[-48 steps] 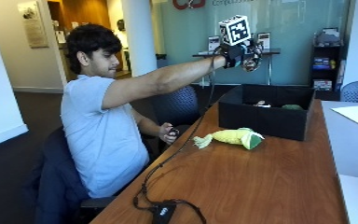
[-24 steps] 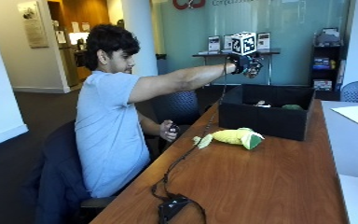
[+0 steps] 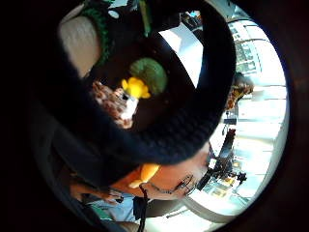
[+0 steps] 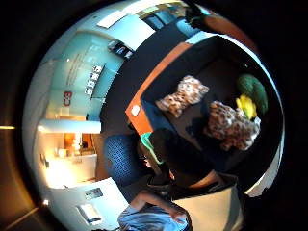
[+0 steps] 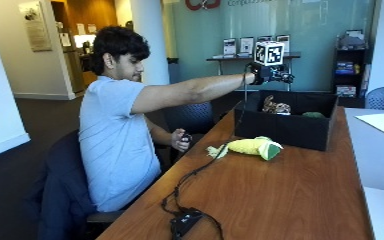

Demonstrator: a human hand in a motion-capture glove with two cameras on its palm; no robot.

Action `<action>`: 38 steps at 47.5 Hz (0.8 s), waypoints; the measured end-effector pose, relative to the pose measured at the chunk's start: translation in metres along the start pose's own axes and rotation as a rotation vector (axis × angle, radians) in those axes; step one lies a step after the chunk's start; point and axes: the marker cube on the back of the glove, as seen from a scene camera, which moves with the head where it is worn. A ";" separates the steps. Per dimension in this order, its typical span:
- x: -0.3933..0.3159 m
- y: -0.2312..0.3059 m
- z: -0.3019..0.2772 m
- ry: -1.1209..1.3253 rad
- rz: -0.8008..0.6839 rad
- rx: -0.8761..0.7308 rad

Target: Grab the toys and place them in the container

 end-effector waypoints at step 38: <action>0.212 0.198 0.047 -0.001 0.150 -0.092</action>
